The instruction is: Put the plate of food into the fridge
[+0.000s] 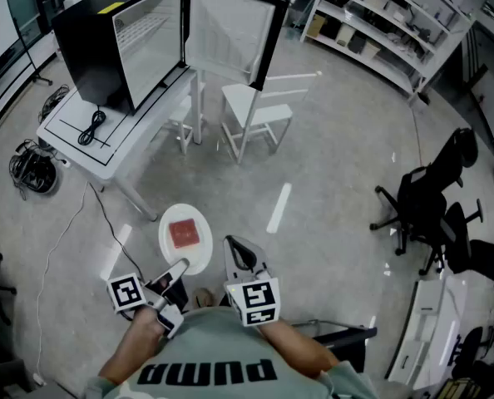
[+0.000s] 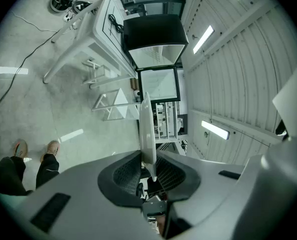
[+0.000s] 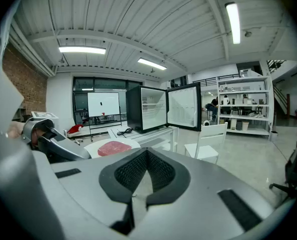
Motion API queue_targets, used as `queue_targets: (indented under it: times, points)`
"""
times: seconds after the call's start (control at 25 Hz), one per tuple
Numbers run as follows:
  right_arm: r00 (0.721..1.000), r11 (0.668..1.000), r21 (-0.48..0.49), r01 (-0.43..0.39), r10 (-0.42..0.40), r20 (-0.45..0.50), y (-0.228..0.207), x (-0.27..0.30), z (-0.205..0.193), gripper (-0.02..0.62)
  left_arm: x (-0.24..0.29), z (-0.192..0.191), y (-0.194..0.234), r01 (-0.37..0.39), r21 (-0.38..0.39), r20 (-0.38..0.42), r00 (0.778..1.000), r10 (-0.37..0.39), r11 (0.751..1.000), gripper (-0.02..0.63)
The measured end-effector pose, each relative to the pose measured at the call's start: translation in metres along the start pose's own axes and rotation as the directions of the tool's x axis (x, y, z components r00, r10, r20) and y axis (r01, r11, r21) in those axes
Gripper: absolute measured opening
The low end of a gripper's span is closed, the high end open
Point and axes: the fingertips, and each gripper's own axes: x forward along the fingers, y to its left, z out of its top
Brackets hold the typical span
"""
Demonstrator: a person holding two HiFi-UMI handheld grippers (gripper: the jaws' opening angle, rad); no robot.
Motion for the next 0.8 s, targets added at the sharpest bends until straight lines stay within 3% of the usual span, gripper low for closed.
queue_targets:
  times: [0.28, 0.8]
  points:
    - [0.999, 1.000, -0.021, -0.002, 0.003, 0.043, -0.015, 0.029, 0.014, 0.003, 0.023, 0.027, -0.001, 0.023, 0.045, 0.006, 1.000, -0.023, 0.999, 0.074]
    - [0.999, 1.000, -0.019, 0.000, 0.001, 0.038, -0.043, 0.032, 0.011, 0.003, 0.049, 0.019, -0.005, 0.030, 0.014, 0.015, 0.999, -0.031, 0.999, 0.074]
